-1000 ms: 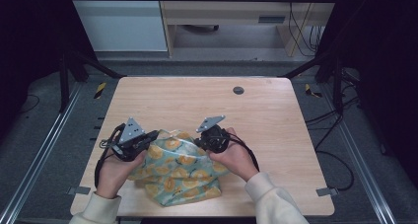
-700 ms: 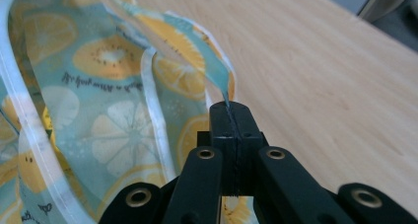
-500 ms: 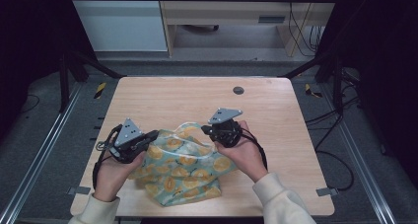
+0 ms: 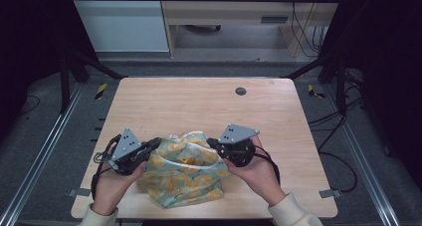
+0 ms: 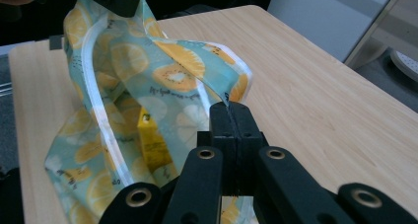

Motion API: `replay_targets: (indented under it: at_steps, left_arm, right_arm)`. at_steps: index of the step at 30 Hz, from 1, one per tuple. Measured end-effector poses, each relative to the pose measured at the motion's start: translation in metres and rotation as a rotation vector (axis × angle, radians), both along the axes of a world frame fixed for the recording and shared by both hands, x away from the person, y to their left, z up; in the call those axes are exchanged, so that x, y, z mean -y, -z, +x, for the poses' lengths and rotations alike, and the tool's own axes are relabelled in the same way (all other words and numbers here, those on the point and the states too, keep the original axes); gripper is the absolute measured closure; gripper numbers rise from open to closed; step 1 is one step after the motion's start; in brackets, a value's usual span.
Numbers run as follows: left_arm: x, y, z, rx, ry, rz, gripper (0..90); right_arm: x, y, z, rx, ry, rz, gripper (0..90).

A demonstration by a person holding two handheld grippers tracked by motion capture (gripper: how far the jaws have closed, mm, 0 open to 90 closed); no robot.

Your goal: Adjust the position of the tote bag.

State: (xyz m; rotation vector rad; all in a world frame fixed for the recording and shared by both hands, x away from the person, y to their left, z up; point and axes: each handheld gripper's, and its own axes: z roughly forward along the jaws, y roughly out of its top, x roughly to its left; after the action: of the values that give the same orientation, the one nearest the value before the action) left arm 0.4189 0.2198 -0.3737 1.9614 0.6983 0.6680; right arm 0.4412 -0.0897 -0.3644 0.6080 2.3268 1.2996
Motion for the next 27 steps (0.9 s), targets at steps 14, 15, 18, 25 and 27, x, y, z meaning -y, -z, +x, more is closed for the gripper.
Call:
replay_targets:
  at_steps: [14, 15, 18, 25, 27]
  left_arm:
    - [-0.002, 0.02, -0.014, -0.023, 0.03, 0.017, 89.7]
    - [-0.002, 0.021, -0.015, -0.026, 0.033, 0.02, 89.6]
    - [-0.001, 0.027, -0.019, -0.027, 0.043, 0.028, 89.1]
    - [-0.001, 0.04, -0.026, -0.057, 0.073, 0.034, 88.7]
    - [-0.001, 0.045, -0.028, -0.074, 0.079, 0.025, 88.5]
  right_arm:
    - [0.006, 0.023, -0.02, -0.033, -0.035, 0.01, 90.0]
    - [0.006, 0.026, -0.021, -0.038, -0.038, 0.01, 90.0]
    - [0.008, 0.033, -0.026, -0.048, -0.051, 0.01, 90.0]
    - [0.014, 0.051, -0.034, -0.079, -0.064, 0.016, 90.0]
    - [0.014, 0.055, -0.036, -0.091, -0.072, 0.013, 90.0]
